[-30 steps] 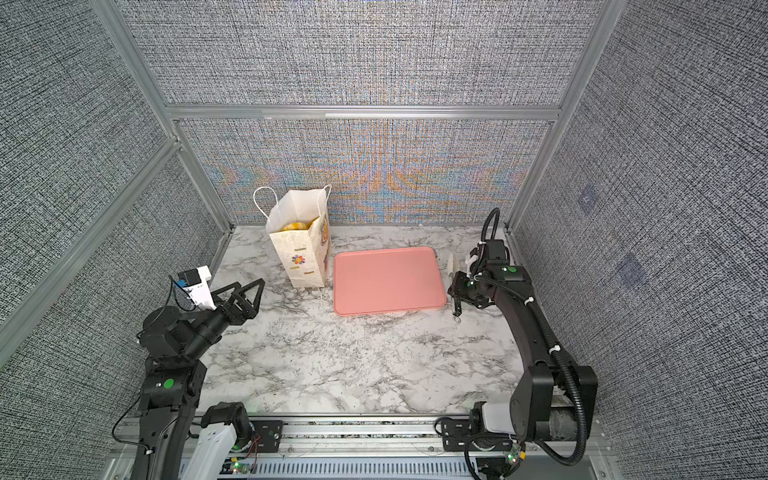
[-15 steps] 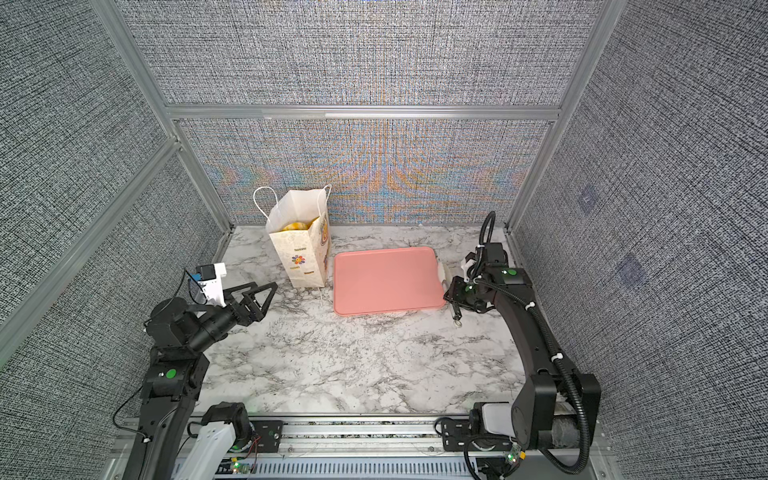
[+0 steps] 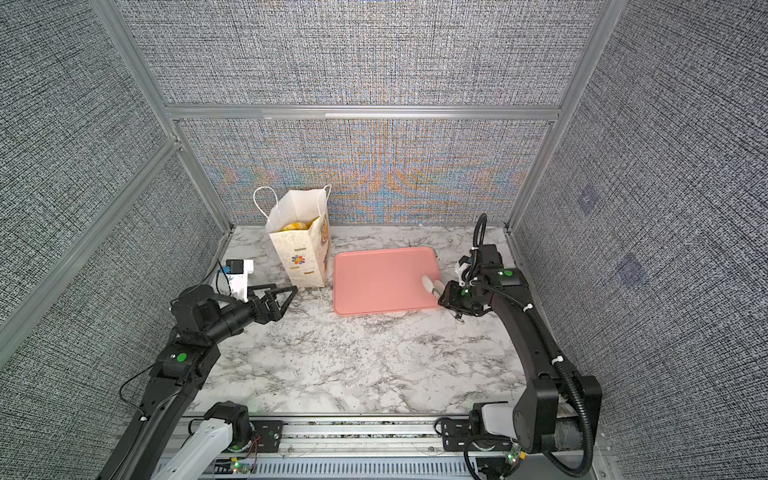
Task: Take the fake bread out of the paper bag
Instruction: 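Lift the tongs with the right gripper while the left gripper reaches toward the paper bag, then grasp the paper bag's rim with the left gripper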
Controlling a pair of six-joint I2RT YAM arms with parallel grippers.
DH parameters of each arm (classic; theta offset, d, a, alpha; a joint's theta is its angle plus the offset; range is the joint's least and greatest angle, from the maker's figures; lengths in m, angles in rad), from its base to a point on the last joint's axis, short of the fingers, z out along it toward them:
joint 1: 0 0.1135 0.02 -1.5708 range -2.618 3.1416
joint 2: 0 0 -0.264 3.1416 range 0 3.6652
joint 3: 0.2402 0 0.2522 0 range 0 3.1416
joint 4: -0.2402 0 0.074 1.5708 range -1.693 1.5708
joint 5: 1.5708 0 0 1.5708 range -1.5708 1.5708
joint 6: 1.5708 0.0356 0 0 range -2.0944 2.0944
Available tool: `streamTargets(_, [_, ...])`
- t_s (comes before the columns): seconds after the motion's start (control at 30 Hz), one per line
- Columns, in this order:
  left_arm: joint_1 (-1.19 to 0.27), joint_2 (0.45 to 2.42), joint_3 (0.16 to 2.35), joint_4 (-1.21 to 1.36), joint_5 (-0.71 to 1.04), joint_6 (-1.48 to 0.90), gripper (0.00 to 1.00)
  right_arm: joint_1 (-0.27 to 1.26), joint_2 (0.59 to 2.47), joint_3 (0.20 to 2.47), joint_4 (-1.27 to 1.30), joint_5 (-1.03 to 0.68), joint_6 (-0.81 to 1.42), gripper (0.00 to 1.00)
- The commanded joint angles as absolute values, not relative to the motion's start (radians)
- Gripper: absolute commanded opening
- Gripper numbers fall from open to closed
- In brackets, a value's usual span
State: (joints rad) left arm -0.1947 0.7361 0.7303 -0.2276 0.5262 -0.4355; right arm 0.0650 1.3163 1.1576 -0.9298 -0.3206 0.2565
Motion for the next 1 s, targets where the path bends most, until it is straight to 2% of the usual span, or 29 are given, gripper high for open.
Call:
streamTargets(0.0, [-0.212,0.759,0.748,-0.256,0.471,-0.401,0.98,0.066,1.303,1.152,-0.940,-0.313,0.270,0.45])
streamTargets(0.33, [-0.245,0.841,0.801,-0.293,0.373,-0.354,0.98,0.067,1.289,1.137,-0.930,-0.322,0.279,0.45])
streamTargets(0.6, [-0.245,1.132,1.132,-0.536,0.183,-0.188,0.99,0.071,1.286,1.116,-0.925,-0.362,0.266,0.46])
streamTargets(0.97, [-0.242,1.353,1.405,-0.598,0.098,-0.148,0.99,0.075,1.262,1.113,-0.914,-0.411,0.262,0.47])
